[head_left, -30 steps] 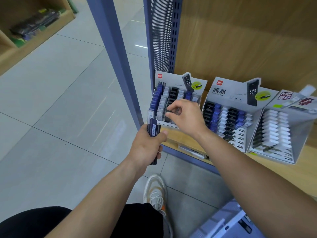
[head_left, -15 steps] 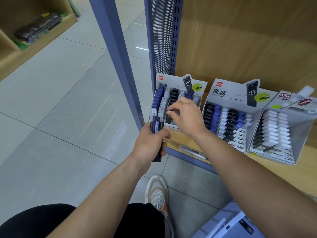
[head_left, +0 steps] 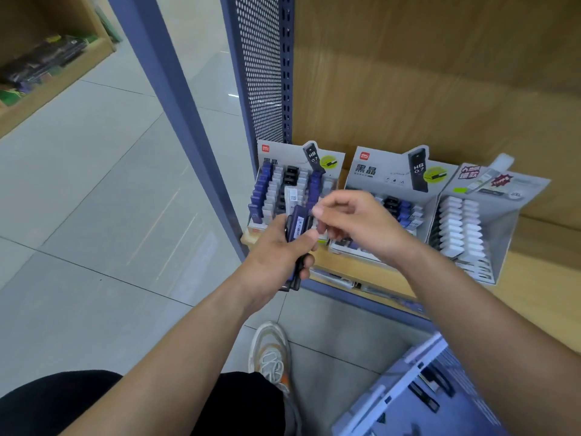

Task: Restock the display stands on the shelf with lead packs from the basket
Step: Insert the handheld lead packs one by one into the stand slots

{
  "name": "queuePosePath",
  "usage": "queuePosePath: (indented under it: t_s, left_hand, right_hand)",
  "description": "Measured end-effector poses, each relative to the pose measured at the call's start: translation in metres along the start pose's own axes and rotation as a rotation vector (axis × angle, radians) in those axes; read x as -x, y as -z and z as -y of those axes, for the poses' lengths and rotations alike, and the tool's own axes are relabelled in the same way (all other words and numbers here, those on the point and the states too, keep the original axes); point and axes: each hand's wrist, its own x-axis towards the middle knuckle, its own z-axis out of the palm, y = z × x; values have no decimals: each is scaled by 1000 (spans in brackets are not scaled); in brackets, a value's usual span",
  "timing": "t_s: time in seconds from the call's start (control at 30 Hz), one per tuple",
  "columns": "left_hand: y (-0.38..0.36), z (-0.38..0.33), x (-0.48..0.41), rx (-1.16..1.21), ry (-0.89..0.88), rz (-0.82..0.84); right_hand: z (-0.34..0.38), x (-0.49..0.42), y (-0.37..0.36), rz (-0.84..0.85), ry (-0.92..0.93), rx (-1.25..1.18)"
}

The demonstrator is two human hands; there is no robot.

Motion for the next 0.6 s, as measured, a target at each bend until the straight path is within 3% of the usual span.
queuePosePath:
  t_s: [0.23,0.4,0.6]
  left_hand:
    - [-42,-1,7,-148,4,163]
    - [-67,0,10,-107,74,218]
    - [-74,10,7,-179,57,128]
  right_hand:
    - [1,41,40,11,-103,-90]
    - [-14,65,64,-155,-101,-134]
    - [-24,79,83,-283,-42,-239]
